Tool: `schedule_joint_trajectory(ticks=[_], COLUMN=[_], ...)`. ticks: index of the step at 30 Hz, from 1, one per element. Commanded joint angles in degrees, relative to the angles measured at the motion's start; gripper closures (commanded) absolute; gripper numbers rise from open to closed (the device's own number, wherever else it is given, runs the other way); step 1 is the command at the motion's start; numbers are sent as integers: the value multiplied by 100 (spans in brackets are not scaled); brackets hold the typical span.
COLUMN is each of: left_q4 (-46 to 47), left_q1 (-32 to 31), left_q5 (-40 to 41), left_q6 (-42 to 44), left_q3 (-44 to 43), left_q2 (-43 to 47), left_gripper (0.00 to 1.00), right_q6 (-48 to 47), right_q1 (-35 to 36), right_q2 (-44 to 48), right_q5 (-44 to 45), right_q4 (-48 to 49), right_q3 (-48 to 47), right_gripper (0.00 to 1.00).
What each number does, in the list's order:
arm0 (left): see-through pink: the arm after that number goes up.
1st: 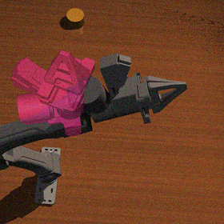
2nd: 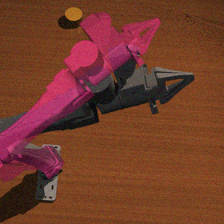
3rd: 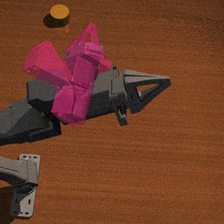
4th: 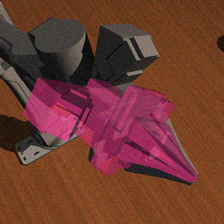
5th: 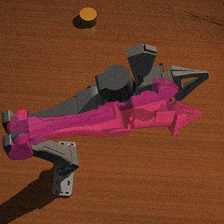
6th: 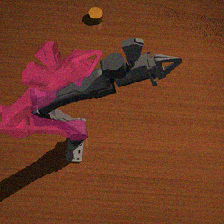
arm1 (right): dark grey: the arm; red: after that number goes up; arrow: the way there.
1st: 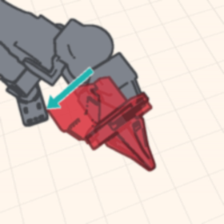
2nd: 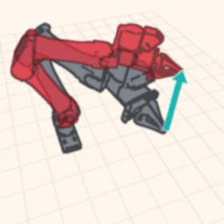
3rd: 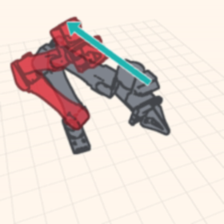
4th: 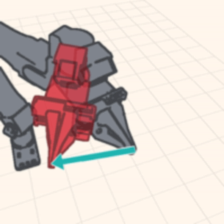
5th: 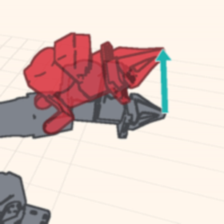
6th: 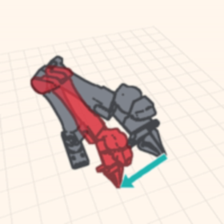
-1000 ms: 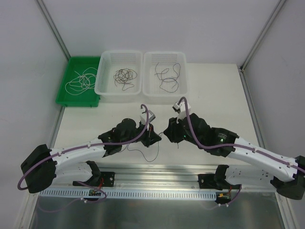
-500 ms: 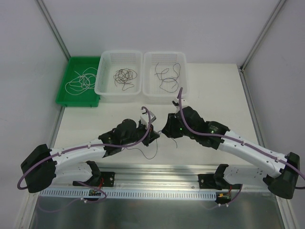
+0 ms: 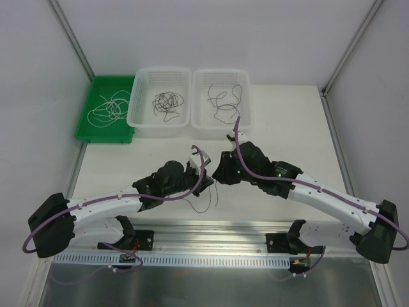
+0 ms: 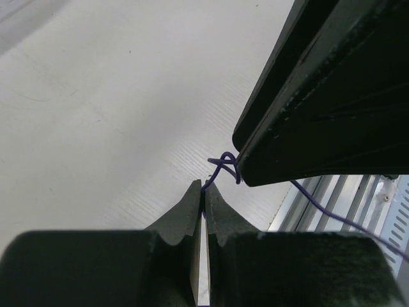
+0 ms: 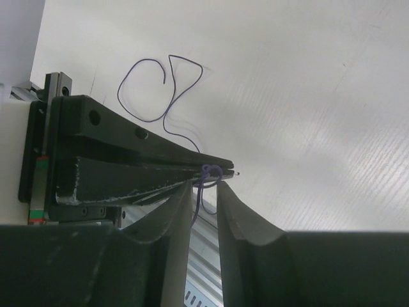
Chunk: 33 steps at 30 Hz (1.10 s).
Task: Untangle the cables
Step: Untie the cable.
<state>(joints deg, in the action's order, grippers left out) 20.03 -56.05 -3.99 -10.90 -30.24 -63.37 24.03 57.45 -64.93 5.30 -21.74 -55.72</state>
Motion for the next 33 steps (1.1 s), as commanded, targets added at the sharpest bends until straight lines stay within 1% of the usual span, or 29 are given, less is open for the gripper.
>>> schedule_joint_trajectory(ticks=[1,2,3,6,10,12,16,17,20,21,22,26,28,33], left_q4=[80,80,80,80,141,255,361,361,379,379,379,361,344,405], left_q1=[-81,-81,-81,-81,-81,-81,-81,-81,-81,-81,-81,-81,-81,-81], left_q5=[74,74,74,30,-23,-76,-120,-128,-111,-102,-102,-50,55,30], left_q6=[123,114,105,61,26,0,-88,-123,-272,-299,-369,-475,-501,-536], left_q3=[-52,-52,-52,-52,-9,53,150,167,238,255,290,378,413,361], left_q2=[27,44,53,106,176,273,413,466,650,721,791,1230,1327,1170], left_gripper=[100,100,100,100,100,100,100,91,78,68,67,54,50,50], right_q6=[102,102,93,84,67,32,-56,-74,-188,-232,-302,-399,-417,-399], right_q1=[-32,-32,-32,-23,-23,-23,-32,-32,-32,-24,-23,-24,-32,-23], right_q2=[-55,-55,-47,-20,-20,-29,-3,32,94,155,182,314,349,402], right_q5=[-73,-73,-82,-73,-108,-117,-161,-161,-100,-99,-82,-38,-82,-205], right_q4=[302,302,336,354,381,398,503,539,609,644,679,820,864,1075], right_q3=[-237,-220,-202,-176,-149,-114,-18,17,123,158,237,386,413,518], right_gripper=[76,78,84,91,92,99,99,99,99,99,99,99,99,99])
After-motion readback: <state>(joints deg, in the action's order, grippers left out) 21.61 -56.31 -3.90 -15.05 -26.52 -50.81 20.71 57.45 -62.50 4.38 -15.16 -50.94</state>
